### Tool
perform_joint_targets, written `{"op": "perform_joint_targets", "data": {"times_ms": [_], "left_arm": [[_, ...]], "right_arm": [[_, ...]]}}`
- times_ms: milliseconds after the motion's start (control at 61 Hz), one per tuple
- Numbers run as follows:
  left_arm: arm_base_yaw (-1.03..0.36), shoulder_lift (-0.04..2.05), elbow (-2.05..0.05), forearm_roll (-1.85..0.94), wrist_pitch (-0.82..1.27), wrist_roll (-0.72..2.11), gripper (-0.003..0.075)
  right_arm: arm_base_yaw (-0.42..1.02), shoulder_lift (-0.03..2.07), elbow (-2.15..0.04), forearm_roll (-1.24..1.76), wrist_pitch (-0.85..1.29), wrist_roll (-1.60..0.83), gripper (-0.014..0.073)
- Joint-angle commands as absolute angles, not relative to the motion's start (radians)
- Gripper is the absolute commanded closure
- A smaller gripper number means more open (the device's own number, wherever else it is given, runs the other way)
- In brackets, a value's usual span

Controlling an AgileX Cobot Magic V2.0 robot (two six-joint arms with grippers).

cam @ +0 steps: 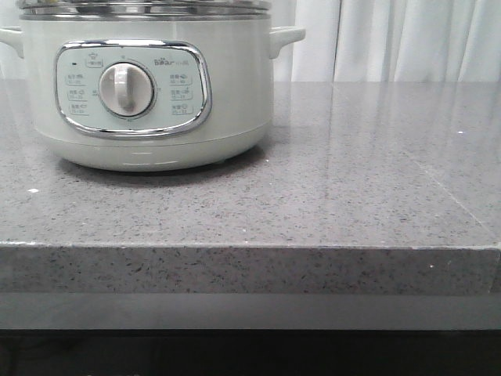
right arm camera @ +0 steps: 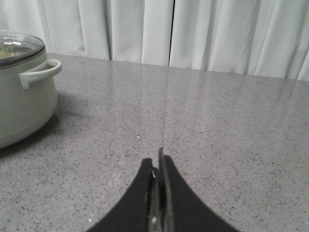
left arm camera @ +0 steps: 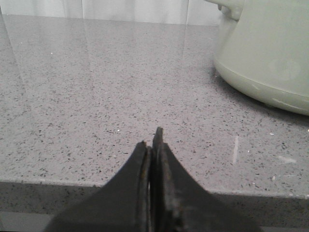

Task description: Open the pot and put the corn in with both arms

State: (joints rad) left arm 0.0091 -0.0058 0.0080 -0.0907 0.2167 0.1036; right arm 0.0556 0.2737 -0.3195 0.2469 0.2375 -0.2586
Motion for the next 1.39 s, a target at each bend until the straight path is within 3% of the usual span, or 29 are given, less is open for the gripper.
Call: {"op": "perform_joint_targets", "data": {"times_ms": [0, 427, 1378], "left_arm": [[0.010, -0.028, 0.008, -0.093, 0.137, 0.094, 0.0738], [0.010, -0.028, 0.008, -0.093, 0.137, 0.094, 0.0738], [0.010, -0.028, 0.008, -0.093, 0.137, 0.094, 0.0738]], "right_arm": [[0.059, 0.281, -0.319, 0.177, 0.156, -0.240, 0.0662], [-0.042, -0.037, -0.050, 0.081, 0.155, -0.135, 0.0662], [-0.042, -0.032, 0.026, 0.087, 0.104, -0.135, 0.0662]]}}
